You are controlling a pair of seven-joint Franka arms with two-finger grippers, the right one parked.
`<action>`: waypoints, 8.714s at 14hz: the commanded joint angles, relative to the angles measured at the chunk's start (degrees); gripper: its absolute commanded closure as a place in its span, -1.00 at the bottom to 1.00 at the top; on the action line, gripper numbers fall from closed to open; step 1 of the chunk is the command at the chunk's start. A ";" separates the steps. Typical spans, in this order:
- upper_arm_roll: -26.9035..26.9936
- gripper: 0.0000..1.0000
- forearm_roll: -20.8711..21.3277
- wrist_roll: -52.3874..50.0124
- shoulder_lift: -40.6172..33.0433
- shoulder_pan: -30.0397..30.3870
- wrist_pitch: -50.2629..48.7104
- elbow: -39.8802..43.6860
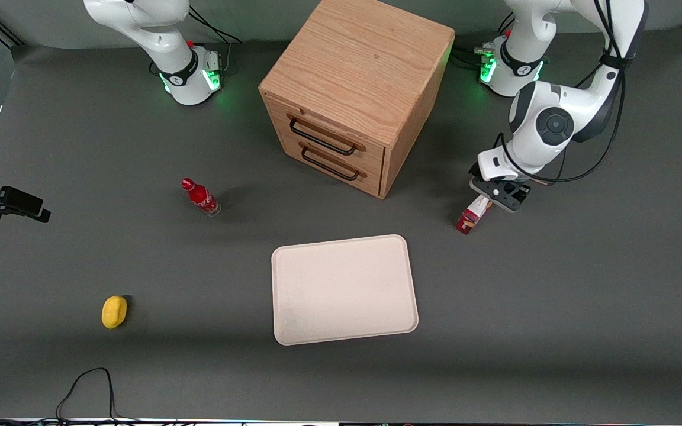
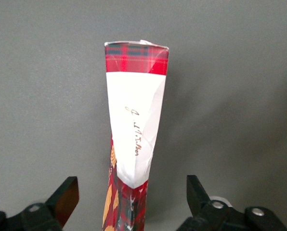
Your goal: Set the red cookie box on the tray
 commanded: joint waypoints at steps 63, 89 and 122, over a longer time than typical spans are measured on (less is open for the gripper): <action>3.10 1.00 8.69 -60.83 51.30 -20.34 -37.31 89.63; 2.66 -1.00 6.84 -42.24 10.10 -5.61 -70.10 74.64; 10.83 -1.00 1.48 -20.32 -1.17 5.41 -57.96 52.27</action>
